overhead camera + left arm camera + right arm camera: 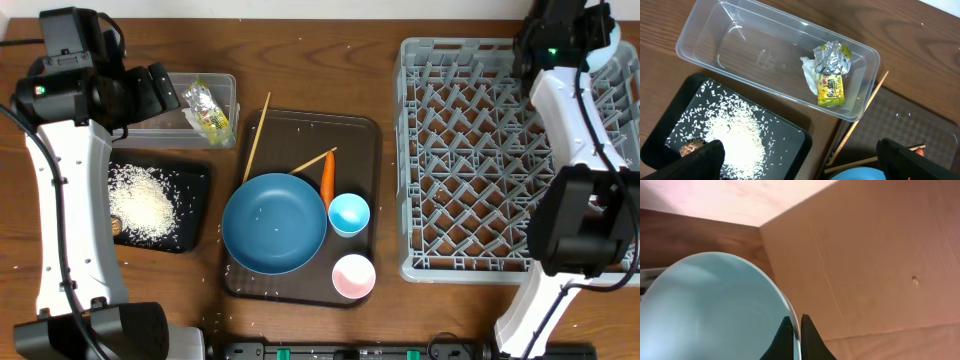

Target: Sort waste into correct bins and load items into the dishwasher rack

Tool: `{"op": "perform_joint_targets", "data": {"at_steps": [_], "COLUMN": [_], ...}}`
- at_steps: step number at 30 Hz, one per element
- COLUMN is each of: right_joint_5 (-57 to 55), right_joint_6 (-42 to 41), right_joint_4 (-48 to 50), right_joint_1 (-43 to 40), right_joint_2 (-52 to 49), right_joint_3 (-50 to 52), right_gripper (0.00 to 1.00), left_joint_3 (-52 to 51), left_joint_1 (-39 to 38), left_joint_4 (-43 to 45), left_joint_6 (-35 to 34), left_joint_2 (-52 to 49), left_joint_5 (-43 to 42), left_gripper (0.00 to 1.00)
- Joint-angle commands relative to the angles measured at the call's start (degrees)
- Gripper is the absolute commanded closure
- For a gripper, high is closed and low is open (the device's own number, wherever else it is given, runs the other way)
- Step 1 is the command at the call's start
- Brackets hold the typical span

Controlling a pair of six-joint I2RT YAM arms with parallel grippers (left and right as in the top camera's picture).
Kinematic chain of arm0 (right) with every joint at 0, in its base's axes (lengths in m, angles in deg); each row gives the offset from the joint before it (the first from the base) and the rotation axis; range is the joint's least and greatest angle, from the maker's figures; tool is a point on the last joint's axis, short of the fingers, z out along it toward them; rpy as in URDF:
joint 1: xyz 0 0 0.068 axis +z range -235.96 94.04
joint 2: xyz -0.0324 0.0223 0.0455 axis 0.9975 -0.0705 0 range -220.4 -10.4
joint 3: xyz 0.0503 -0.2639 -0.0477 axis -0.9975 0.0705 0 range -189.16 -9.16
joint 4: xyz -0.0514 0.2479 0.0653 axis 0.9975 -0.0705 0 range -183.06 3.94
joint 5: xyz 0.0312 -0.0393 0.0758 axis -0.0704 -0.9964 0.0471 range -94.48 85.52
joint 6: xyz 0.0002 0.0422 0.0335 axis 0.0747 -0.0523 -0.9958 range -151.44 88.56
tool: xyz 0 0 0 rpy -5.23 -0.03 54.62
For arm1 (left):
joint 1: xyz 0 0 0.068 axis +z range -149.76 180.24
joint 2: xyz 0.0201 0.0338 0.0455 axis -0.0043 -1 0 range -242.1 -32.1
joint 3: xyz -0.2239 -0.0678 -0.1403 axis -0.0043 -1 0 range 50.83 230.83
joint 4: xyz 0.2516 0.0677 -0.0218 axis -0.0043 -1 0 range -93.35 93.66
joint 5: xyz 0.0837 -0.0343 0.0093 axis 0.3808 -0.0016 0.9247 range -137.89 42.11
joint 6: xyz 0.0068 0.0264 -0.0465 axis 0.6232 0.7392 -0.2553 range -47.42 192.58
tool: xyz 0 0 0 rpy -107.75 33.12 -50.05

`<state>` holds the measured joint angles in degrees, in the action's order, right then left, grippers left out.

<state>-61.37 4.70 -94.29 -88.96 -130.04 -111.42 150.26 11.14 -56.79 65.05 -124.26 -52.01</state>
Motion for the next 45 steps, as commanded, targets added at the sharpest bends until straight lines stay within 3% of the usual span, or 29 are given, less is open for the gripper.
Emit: {"op": "perform_joint_targets", "data": {"at_steps": [1, 20, 33, 45], "right_joint_5": [0.5, -1.6, -1.6, -1.6], "right_joint_6": [4.2, 10.3, 12.8, 13.9], "right_joint_4": [0.3, -0.7, -10.1, -10.5], "right_joint_1": [1.8, 1.9, 1.2, -0.7], "right_joint_2": [-2.0, -3.3, -3.3, -3.3], "right_joint_3": [0.0, 0.0, 0.0, 0.0], "right_gripper": [0.99, 0.99, 0.99, 0.99], "left_joint_3": [-0.7, -0.7, -0.7, -0.7], "left_joint_1": [0.2, 0.2, 0.2, 0.2], "left_joint_4": [-0.2, -0.2, -0.2, -0.2], "left_joint_6": [-0.3, -0.3, -0.3, -0.3], "left_joint_2": [-0.4, -0.4, -0.4, -0.4], "left_joint_5": [0.1, 0.1, 0.1, 0.1], "left_gripper": [0.02, 0.02, 0.02, 0.02]}}
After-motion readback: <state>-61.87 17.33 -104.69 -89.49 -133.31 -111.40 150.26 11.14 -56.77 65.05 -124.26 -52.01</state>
